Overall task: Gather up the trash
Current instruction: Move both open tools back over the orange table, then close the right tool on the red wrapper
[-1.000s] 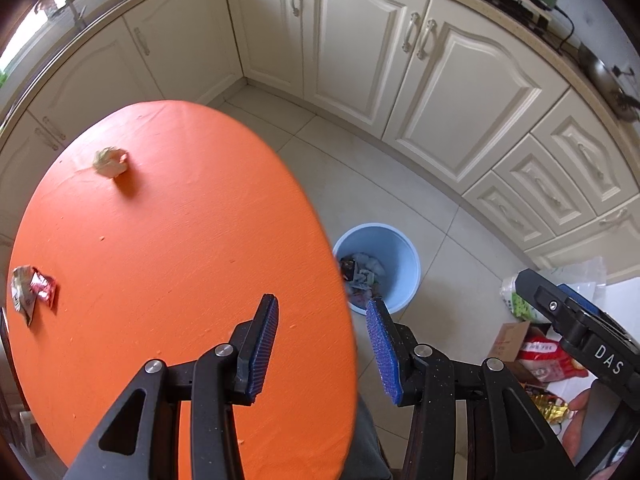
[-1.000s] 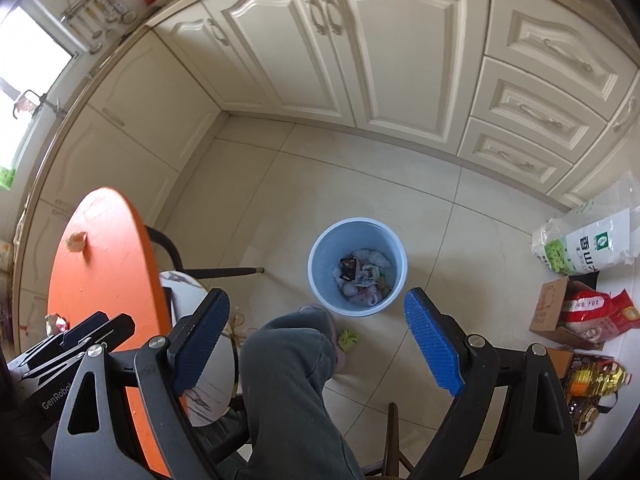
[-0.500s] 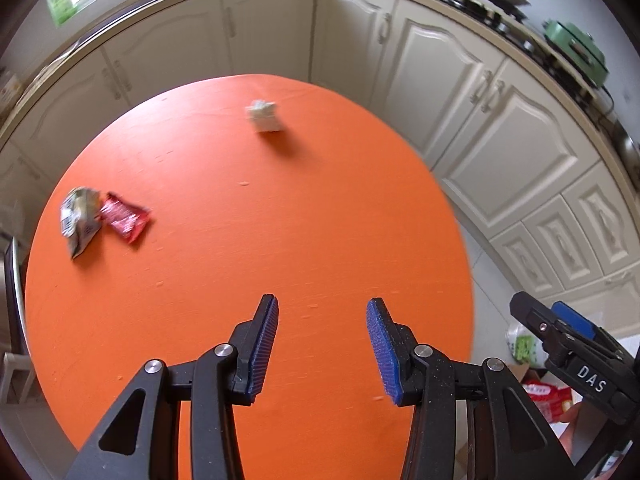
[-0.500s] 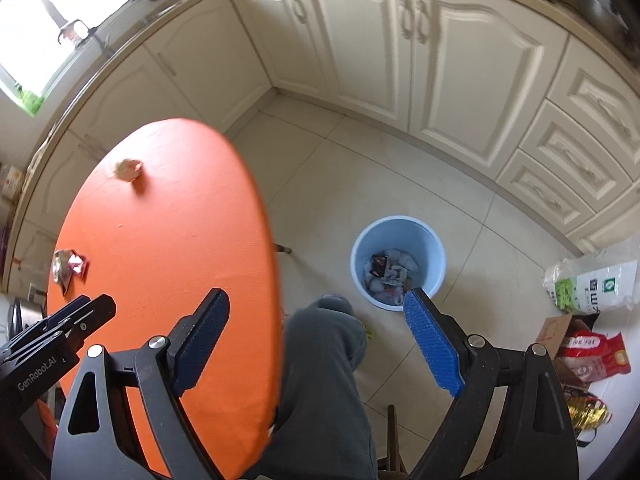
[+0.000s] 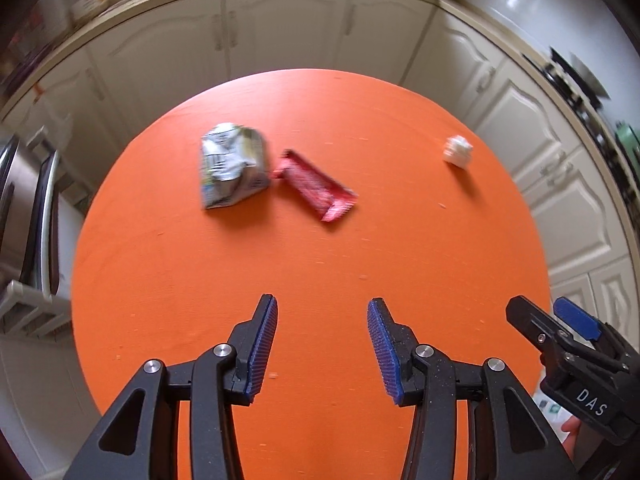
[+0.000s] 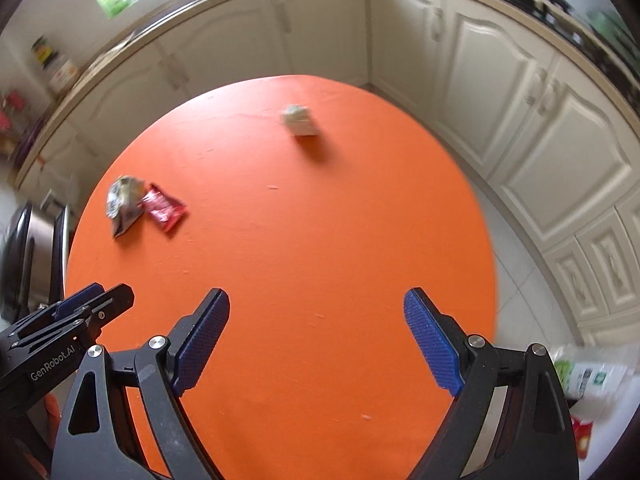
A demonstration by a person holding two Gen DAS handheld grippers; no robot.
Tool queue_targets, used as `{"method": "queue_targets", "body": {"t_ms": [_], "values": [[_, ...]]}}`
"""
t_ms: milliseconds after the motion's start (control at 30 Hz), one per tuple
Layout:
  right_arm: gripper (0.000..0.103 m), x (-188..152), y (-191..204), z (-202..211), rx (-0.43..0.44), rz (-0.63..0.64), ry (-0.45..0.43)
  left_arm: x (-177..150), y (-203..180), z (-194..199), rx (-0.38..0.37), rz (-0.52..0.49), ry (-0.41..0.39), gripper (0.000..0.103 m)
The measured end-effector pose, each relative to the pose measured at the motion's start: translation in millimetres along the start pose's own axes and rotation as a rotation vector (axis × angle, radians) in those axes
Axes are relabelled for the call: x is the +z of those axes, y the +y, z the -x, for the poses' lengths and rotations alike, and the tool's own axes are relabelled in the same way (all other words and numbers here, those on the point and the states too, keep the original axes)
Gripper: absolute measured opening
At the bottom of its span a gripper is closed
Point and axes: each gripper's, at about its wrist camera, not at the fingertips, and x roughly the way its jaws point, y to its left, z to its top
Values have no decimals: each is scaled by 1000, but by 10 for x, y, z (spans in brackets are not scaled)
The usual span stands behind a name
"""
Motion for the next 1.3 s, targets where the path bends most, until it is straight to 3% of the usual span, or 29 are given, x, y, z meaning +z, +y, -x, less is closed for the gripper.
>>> {"method": "queue_targets", "body": {"t_ms": [200, 367, 533, 700, 800, 867, 933, 1067, 1100, 1300], "values": [[91, 255, 684, -248, 38, 164, 32, 108, 555, 39, 22, 120, 11, 43], [91, 498, 1143, -537, -2, 269, 57, 206, 949, 3, 23, 200, 22, 43], [89, 698, 1410, -841, -33, 335, 93, 317, 1211, -76, 16, 259, 34, 43], [86, 788, 1587, -1085, -7, 378, 147, 413, 1389, -170, -8, 309, 45, 43], [67, 816, 1633, -1262, -16, 378, 203, 442, 1460, -165, -17, 315, 37, 43], [63, 820, 1674, -1306, -10, 403, 209, 463, 1503, -169, -15, 321, 36, 43], [45, 827, 1685, -1275, 11, 420, 212, 489, 1539, -199, -16, 334, 36, 43], [24, 805, 1705, -1164, 2, 447, 204, 552, 1536, -267, -23, 347, 31, 43], [14, 798, 1692, -1132, 18, 448, 205, 572, 1516, -276, -28, 344, 30, 43], [10, 788, 1521, -1058, 50, 424, 221, 754, 1310, -352, -62, 308, 36, 44]]}}
